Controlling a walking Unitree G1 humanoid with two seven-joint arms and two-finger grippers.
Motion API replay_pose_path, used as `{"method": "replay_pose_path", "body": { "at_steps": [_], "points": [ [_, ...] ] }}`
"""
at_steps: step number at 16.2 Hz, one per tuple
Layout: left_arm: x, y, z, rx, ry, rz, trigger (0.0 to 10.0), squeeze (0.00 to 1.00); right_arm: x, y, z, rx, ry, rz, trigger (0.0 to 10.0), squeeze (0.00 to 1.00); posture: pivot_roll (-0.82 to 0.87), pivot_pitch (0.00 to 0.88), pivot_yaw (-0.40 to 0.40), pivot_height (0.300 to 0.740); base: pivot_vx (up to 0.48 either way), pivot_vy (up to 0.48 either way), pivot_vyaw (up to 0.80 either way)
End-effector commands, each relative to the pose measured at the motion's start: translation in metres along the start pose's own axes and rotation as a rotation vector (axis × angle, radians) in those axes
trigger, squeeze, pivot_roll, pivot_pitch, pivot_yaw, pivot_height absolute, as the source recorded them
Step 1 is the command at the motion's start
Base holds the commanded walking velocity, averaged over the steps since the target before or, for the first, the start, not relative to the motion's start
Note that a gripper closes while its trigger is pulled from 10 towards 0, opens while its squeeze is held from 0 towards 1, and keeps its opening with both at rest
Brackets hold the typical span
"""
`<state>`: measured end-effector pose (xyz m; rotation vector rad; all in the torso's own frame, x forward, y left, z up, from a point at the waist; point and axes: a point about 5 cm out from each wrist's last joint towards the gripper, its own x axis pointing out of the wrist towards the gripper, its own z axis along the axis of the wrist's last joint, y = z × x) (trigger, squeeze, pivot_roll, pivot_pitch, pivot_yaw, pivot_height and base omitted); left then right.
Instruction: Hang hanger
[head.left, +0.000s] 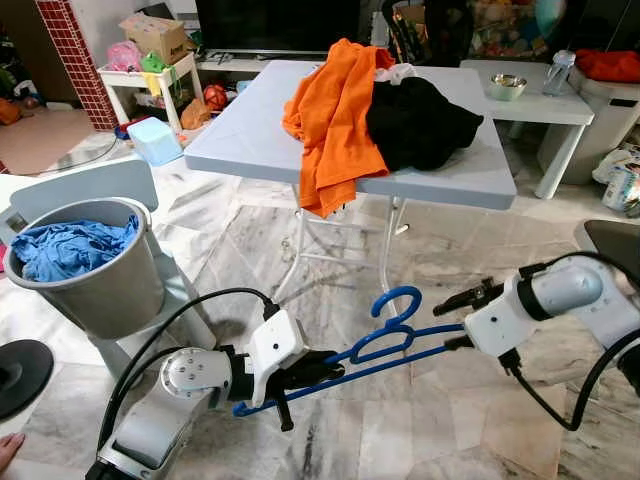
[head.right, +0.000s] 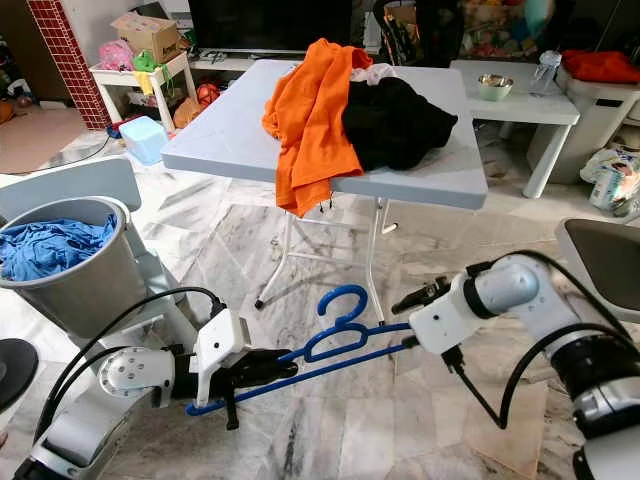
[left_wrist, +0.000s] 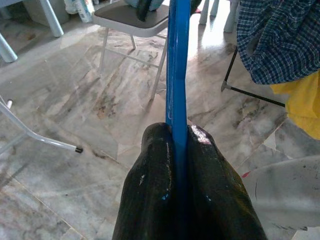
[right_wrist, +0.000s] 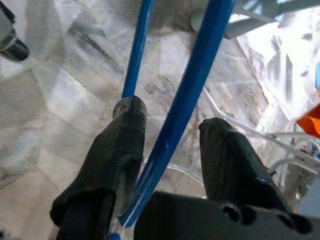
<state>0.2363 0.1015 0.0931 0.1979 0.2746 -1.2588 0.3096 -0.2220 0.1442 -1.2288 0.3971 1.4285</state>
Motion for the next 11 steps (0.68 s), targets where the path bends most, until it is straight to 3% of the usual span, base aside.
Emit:
{"method": "replay_pose_path", "body": {
  "at_steps": [1, 6, 11],
  "points": [
    [-0.002, 0.001, 0.002, 0.030, 0.009, -0.005, 10.0, 0.00, -0.003, -0.002, 0.004, -0.027, -0.002, 0.049, 0.0, 0.00, -0.12, 0.000, 0.008, 0.740, 0.000, 0.000, 0.00],
    [-0.003, 0.001, 0.000, 0.036, 0.019, -0.008, 10.0, 0.00, -0.005, 0.005, 0.010, -0.010, -0.059, 0.174, 0.0, 0.00, -0.12, 0.000, 0.009, 0.740, 0.000, 0.000, 0.00],
    [-0.001, 0.001, 0.000, 0.045, 0.023, -0.015, 10.0, 0.00, -0.002, 0.012, 0.011, 0.019, -0.087, 0.195, 0.0, 0.00, -0.13, 0.000, 0.015, 0.740, 0.000, 0.000, 0.00]
  ]
}}
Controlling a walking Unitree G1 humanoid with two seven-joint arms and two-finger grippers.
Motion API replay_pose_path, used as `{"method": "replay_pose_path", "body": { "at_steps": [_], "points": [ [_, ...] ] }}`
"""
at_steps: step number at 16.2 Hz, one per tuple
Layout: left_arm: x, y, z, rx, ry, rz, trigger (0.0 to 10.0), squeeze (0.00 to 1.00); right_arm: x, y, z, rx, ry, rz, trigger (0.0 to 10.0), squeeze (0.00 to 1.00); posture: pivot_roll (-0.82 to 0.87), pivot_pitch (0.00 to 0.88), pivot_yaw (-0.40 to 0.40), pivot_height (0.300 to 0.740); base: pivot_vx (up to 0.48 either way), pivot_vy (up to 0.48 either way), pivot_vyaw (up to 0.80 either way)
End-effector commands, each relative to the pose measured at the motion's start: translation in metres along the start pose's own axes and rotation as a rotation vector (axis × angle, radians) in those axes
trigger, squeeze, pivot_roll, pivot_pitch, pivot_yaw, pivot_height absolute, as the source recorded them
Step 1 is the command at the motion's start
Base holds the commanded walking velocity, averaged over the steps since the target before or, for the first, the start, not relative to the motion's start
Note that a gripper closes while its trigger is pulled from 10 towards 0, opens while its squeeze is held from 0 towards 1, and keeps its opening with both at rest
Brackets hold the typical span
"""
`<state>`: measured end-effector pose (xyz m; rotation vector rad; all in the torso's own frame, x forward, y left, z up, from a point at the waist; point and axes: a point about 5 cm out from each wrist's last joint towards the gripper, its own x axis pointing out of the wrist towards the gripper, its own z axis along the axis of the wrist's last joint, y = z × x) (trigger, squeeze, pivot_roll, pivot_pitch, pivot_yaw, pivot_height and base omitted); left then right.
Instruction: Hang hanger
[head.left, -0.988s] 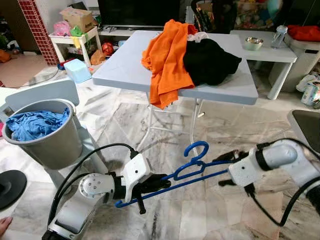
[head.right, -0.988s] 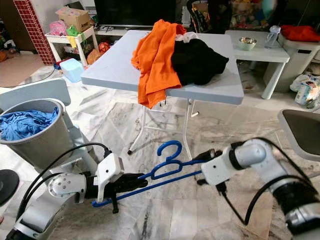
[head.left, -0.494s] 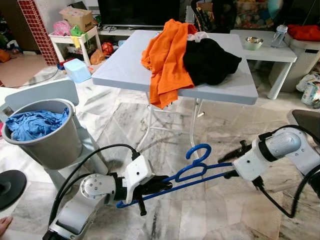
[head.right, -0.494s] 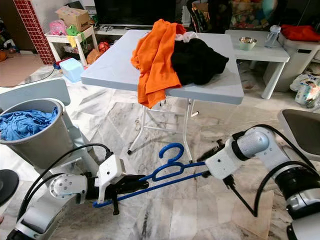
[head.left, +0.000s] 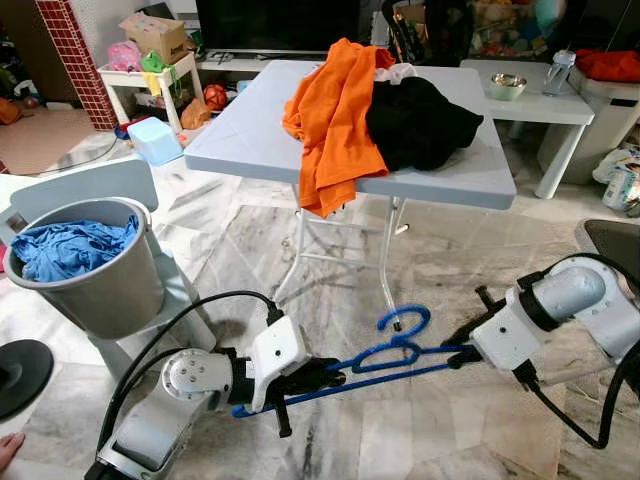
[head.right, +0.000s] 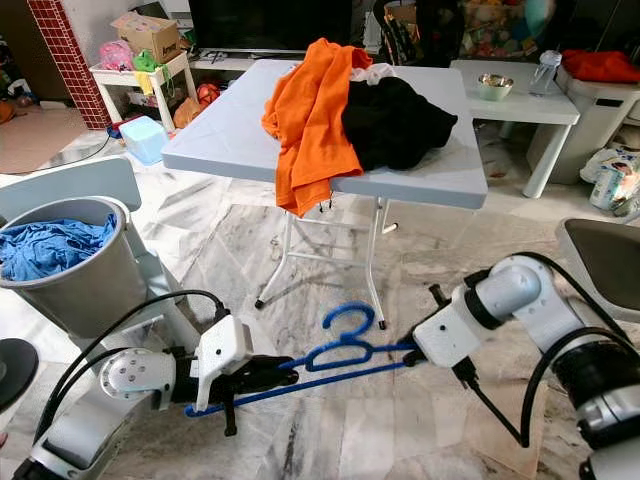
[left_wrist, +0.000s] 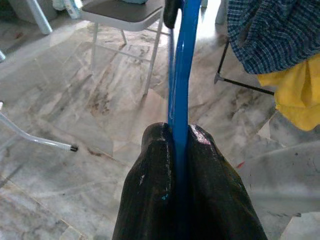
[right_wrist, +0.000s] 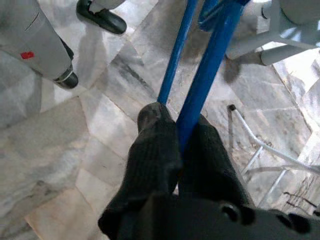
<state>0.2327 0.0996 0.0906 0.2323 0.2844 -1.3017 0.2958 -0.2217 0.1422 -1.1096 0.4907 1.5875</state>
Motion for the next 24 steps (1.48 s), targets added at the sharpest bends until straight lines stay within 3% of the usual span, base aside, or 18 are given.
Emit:
{"method": "replay_pose_path", "body": {
  "at_steps": [1, 6, 7, 9, 13, 16, 18, 19, 21, 24],
  "points": [
    [-0.001, 0.005, 0.002, 0.021, -0.002, 0.027, 10.0, 0.00, 0.000, 0.002, 0.004, -0.011, -0.025, 0.036, 0.0, 0.00, -0.13, 0.000, 0.016, 0.740, 0.000, 0.000, 0.00],
    [0.001, 0.006, 0.000, 0.022, -0.002, 0.034, 10.0, 0.00, -0.002, 0.005, 0.000, 0.029, -0.034, 0.020, 0.0, 0.00, -0.14, 0.000, 0.015, 0.740, 0.000, 0.000, 0.00],
    [0.003, 0.007, -0.001, 0.000, -0.021, 0.055, 10.0, 1.00, -0.002, 0.004, -0.006, 0.052, 0.008, -0.007, 0.0, 0.00, -0.14, 0.000, 0.013, 0.740, 0.000, 0.000, 0.00],
    [0.002, 0.008, 0.004, -0.017, -0.059, 0.066, 10.0, 1.00, -0.003, 0.001, -0.018, 0.061, 0.115, -0.061, 0.0, 0.00, -0.14, 0.000, 0.011, 0.740, 0.000, 0.000, 0.00],
    [-0.006, 0.015, 0.020, 0.005, -0.162, 0.211, 10.0, 1.00, 0.002, -0.004, -0.027, 0.165, 0.123, -0.187, 0.0, 0.00, -0.14, 0.000, 0.009, 0.740, 0.000, 0.000, 0.00],
    [-0.014, 0.013, 0.028, -0.016, -0.254, 0.363, 10.0, 1.00, 0.011, 0.002, -0.044, 0.307, 0.153, -0.308, 0.0, 0.00, -0.12, 0.000, 0.001, 0.740, 0.000, 0.000, 0.00],
    [-0.021, 0.019, 0.028, -0.084, -0.343, 0.619, 10.0, 1.00, 0.018, 0.003, -0.055, 0.508, 0.102, -0.483, 0.0, 0.00, -0.12, 0.000, -0.005, 0.740, 0.000, 0.000, 0.00],
    [-0.026, 0.025, 0.024, -0.159, -0.378, 0.784, 10.0, 1.00, 0.018, 0.000, -0.057, 0.628, 0.036, -0.611, 0.0, 0.00, -0.12, 0.000, -0.008, 0.740, 0.000, 0.000, 0.00],
    [-0.027, 0.025, 0.020, -0.183, -0.375, 0.845, 10.0, 1.00, 0.016, -0.003, -0.059, 0.731, -0.003, -0.723, 0.0, 0.00, -0.12, 0.000, -0.009, 0.740, 0.000, 0.000, 0.00],
    [-0.027, 0.022, 0.004, -0.263, -0.306, 1.031, 10.0, 1.00, 0.027, 0.007, -0.062, 1.018, -0.058, -0.979, 0.0, 0.00, -0.13, 0.000, 0.000, 0.740, 0.000, 0.000, 0.00]
  ]
}}
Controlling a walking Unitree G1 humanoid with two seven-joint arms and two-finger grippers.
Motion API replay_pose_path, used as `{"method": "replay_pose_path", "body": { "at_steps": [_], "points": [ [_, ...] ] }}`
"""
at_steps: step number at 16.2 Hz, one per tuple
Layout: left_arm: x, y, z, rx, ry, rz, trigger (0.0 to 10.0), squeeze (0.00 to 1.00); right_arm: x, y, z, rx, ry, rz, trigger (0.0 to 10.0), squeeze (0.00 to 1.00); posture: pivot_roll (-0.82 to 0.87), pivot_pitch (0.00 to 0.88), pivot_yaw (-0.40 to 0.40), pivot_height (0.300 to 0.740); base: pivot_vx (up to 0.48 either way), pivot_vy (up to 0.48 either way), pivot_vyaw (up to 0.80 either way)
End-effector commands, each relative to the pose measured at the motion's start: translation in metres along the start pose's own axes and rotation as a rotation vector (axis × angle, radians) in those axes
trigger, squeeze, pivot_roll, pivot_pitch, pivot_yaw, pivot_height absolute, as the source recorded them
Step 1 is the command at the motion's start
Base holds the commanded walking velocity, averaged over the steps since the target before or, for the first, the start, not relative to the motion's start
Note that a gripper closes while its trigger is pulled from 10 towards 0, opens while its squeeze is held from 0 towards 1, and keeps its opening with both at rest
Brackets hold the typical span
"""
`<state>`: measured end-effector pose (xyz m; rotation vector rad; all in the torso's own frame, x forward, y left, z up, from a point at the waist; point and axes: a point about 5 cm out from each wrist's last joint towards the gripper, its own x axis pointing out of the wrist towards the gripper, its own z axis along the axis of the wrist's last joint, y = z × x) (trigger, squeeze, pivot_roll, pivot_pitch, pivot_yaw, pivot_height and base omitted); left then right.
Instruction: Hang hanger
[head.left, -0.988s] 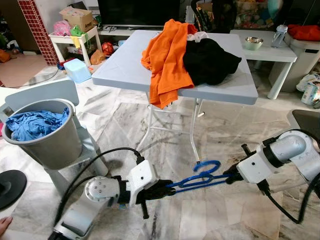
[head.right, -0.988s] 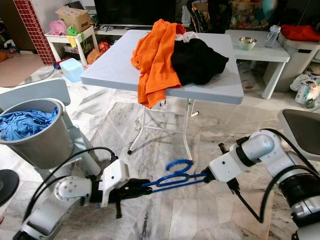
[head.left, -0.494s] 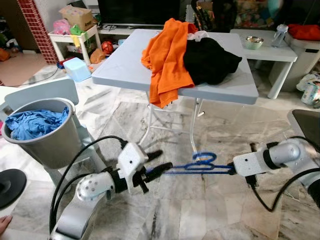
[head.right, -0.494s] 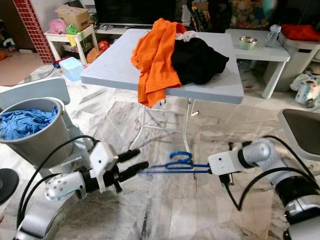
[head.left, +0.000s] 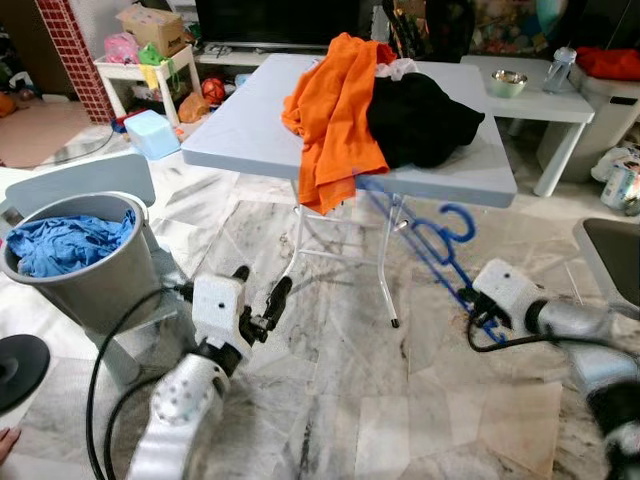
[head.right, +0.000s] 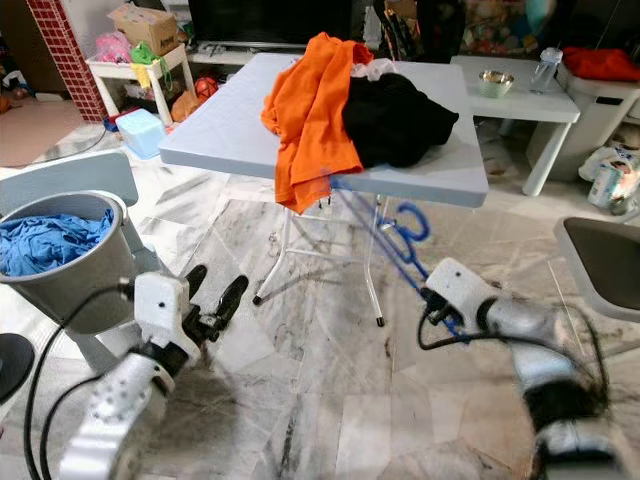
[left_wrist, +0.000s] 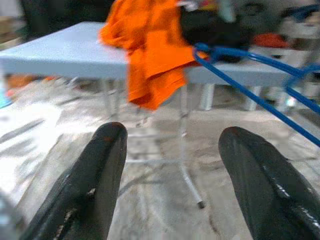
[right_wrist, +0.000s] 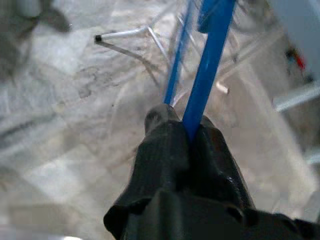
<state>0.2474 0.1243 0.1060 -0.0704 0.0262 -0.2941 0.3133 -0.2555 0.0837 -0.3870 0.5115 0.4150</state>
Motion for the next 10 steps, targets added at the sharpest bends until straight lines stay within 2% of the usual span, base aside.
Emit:
{"method": "replay_pose_path", "body": {
  "at_steps": [1, 2, 3, 4, 5, 6, 7, 8, 10],
  "points": [
    [0.000, 0.007, -0.005, 0.001, 0.039, 0.080, 10.0, 1.00, -0.003, 0.002, -0.004, 0.120, -0.001, -0.101, 0.0, 0.00, -0.14, 0.000, 0.003, 0.740, 0.000, 0.000, 0.00],
    [0.001, 0.009, -0.006, -0.013, 0.044, 0.095, 10.0, 1.00, -0.005, 0.008, -0.014, 0.203, 0.013, -0.193, 0.0, 0.00, -0.14, 0.000, 0.004, 0.740, 0.000, 0.000, 0.00],
    [0.001, 0.009, -0.006, -0.013, 0.044, 0.095, 10.0, 1.00, -0.005, 0.008, -0.014, 0.203, 0.013, -0.193, 0.0, 0.00, -0.14, 0.000, 0.004, 0.740, 0.000, 0.000, 0.00],
    [0.002, 0.011, -0.006, -0.019, 0.047, 0.120, 10.0, 1.00, -0.012, 0.012, -0.018, 0.258, 0.011, -0.328, 0.0, 0.00, -0.14, 0.000, 0.003, 0.740, 0.000, 0.000, 0.00],
    [0.002, 0.011, -0.006, -0.024, 0.047, 0.121, 10.0, 1.00, -0.014, 0.011, -0.019, 0.272, 0.003, -0.367, 1.7, 0.00, -0.14, 0.000, 0.004, 0.740, 0.000, 0.000, 0.00],
    [0.002, 0.011, -0.006, -0.029, 0.047, 0.125, 10.0, 1.00, -0.019, 0.011, -0.020, 0.287, -0.001, -0.404, 1.7, 0.00, -0.14, 0.000, 0.003, 0.740, 0.000, 0.000, 0.00],
    [0.002, 0.010, -0.006, -0.031, 0.048, 0.127, 10.0, 1.00, -0.023, 0.011, -0.022, 0.303, 0.002, -0.429, 0.7, 0.00, -0.14, 0.000, 0.003, 0.740, 0.000, 0.000, 0.00],
    [0.002, 0.010, -0.006, -0.035, 0.048, 0.132, 10.0, 1.00, -0.028, 0.014, -0.025, 0.327, 0.010, -0.453, 2.6, 0.00, -0.14, 0.000, 0.003, 0.740, 0.000, 0.000, 0.00],
    [0.003, 0.008, -0.007, -0.060, 0.061, 0.121, 10.0, 1.00, -0.031, 0.020, -0.027, 0.361, 0.015, -0.491, 4.1, 0.00, -0.14, 0.000, 0.003, 0.740, 0.000, 0.000, 0.00]
  ]
}}
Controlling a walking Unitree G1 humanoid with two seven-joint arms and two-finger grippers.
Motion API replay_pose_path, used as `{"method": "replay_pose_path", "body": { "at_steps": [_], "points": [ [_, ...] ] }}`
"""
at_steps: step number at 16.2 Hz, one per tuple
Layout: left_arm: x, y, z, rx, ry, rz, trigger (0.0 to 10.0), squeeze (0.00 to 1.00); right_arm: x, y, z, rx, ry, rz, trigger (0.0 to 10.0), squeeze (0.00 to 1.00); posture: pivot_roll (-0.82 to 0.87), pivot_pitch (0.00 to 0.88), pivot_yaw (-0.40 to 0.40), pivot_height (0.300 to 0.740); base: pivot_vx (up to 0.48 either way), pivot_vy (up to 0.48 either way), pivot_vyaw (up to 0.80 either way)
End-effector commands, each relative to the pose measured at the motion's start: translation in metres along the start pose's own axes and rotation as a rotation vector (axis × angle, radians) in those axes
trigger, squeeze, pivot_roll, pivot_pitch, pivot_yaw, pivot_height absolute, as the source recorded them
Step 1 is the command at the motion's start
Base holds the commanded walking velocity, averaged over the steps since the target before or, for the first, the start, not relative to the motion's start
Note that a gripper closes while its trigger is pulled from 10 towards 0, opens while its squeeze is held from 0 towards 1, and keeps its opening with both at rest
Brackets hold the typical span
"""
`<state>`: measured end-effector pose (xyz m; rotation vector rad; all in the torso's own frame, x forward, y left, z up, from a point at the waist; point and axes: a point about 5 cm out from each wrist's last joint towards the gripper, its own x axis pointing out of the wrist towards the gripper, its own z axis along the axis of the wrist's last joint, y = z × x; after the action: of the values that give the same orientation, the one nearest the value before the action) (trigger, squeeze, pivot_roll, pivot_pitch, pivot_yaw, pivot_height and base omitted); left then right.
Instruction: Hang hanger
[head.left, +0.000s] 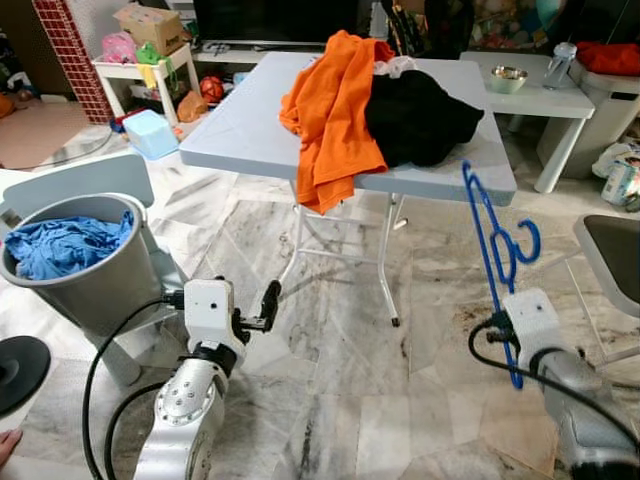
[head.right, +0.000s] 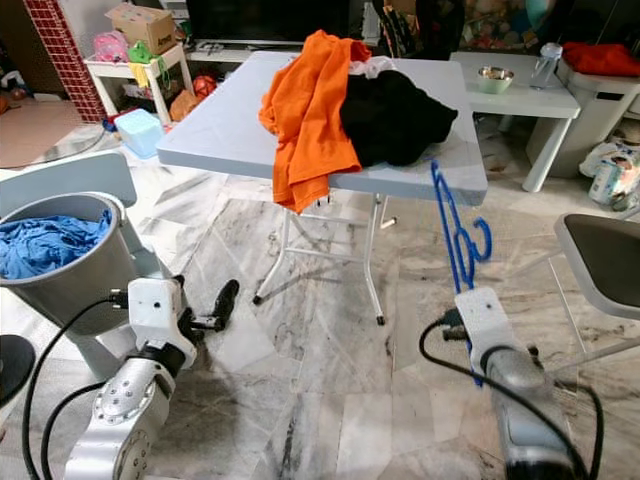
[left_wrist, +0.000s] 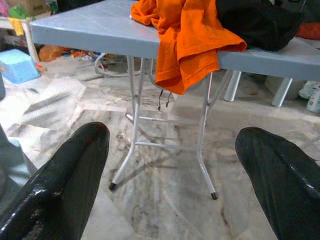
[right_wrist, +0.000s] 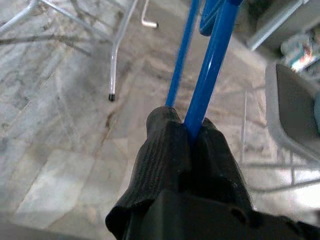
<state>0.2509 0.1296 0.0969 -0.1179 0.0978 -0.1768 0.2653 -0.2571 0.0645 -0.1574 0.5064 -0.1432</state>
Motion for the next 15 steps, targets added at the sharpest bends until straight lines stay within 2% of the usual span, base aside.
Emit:
{"method": "replay_pose_path", "body": {
  "at_steps": [1, 2, 5, 7, 15],
  "points": [
    [0.001, 0.000, 0.001, -0.005, 0.005, -0.002, 10.0, 1.00, -0.003, -0.002, 0.008, 0.020, -0.026, -0.026, 4.1, 0.00, -0.14, 0.000, 0.003, 0.740, 0.000, 0.000, 0.00],
    [0.000, -0.002, 0.000, -0.032, 0.015, -0.005, 10.0, 0.00, -0.005, 0.005, 0.004, 0.029, -0.003, -0.029, 10.0, 0.00, -0.14, 0.000, 0.006, 0.740, 0.000, 0.000, 0.00],
    [0.001, -0.005, 0.001, -0.048, 0.017, -0.020, 10.0, 0.00, -0.007, 0.009, 0.003, 0.046, 0.016, -0.040, 10.0, 0.00, -0.14, 0.000, 0.004, 0.740, 0.000, 0.000, 0.00],
    [0.003, -0.005, 0.003, -0.072, 0.022, -0.029, 10.0, 0.00, -0.007, 0.013, 0.006, 0.055, 0.016, -0.043, 10.0, 0.00, -0.14, 0.000, 0.006, 0.740, 0.000, 0.000, -0.79],
    [0.004, -0.005, 0.004, -0.102, 0.038, -0.036, 10.0, 0.00, -0.008, 0.016, 0.007, 0.060, 0.023, -0.045, 10.0, 0.00, -0.14, 0.000, 0.012, 0.740, 0.000, 0.280, -0.80]
  ]
}}
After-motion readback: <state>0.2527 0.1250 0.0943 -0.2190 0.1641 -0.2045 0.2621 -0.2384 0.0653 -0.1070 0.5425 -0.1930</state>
